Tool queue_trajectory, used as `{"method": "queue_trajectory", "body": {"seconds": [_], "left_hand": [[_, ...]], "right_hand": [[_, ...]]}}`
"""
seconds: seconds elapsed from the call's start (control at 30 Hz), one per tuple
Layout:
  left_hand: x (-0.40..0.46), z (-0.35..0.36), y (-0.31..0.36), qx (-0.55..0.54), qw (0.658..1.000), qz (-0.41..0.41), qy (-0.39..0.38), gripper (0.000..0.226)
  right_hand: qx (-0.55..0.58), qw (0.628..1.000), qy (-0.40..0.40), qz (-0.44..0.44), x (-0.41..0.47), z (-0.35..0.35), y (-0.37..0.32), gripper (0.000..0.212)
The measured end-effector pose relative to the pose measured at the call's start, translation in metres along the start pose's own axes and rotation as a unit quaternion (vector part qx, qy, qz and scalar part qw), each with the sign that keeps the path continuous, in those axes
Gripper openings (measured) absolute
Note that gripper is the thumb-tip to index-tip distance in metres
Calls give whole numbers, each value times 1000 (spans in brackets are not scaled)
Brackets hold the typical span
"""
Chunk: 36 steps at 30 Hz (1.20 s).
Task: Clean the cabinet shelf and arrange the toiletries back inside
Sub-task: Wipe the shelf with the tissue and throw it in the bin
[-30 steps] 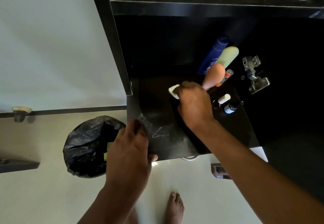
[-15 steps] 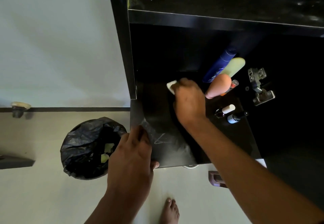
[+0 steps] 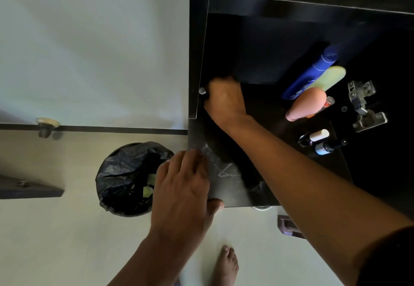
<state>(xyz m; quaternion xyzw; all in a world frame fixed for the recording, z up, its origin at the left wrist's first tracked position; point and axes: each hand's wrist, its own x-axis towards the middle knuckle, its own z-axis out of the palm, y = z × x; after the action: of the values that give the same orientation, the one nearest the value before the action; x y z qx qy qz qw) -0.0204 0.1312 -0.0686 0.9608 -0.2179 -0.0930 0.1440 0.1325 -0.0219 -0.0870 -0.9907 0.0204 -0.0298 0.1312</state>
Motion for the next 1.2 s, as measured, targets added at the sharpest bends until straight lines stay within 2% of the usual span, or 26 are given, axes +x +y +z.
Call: {"method": "queue_trajectory", "body": {"seconds": [0.1, 0.23, 0.33, 0.43, 0.5, 0.67, 0.8, 0.93, 1.07, 1.2], "left_hand": [[1, -4, -10, 1, 999, -27, -30, 117], [7, -11, -29, -35, 994, -50, -86, 141], [16, -17, -41, -42, 990, -42, -128, 151], [26, -19, -47, -37, 987, 1, -156, 153], [33, -20, -49, -26, 985, 21, -172, 154], [46, -25, -61, -1, 983, 34, -178, 157], [51, -26, -64, 0, 979, 25, -202, 163], [55, -24, -61, 14, 970, 32, -239, 167], [53, -27, -70, 20, 953, 21, -302, 157], [52, -37, -75, 3, 949, 9, -314, 144]], "right_hand": [[15, 999, 30, -5, -21, 11, 6, 22], [70, 992, 82, -67, -86, 22, 1, 30], [91, 991, 24, -94, -135, 24, -10, 34], [95, 984, -5, -149, -174, 20, -10, 39], [90, 983, 4, -158, -191, 15, -2, 40], [34, 996, 60, -49, -146, 16, 8, 37], [10, 997, 69, -34, -98, 21, -14, 18], [32, 997, 71, -20, -99, 26, -28, 21], [58, 993, 83, -61, -129, 30, -21, 27], [57, 991, 54, -110, -150, 29, -27, 36]]}}
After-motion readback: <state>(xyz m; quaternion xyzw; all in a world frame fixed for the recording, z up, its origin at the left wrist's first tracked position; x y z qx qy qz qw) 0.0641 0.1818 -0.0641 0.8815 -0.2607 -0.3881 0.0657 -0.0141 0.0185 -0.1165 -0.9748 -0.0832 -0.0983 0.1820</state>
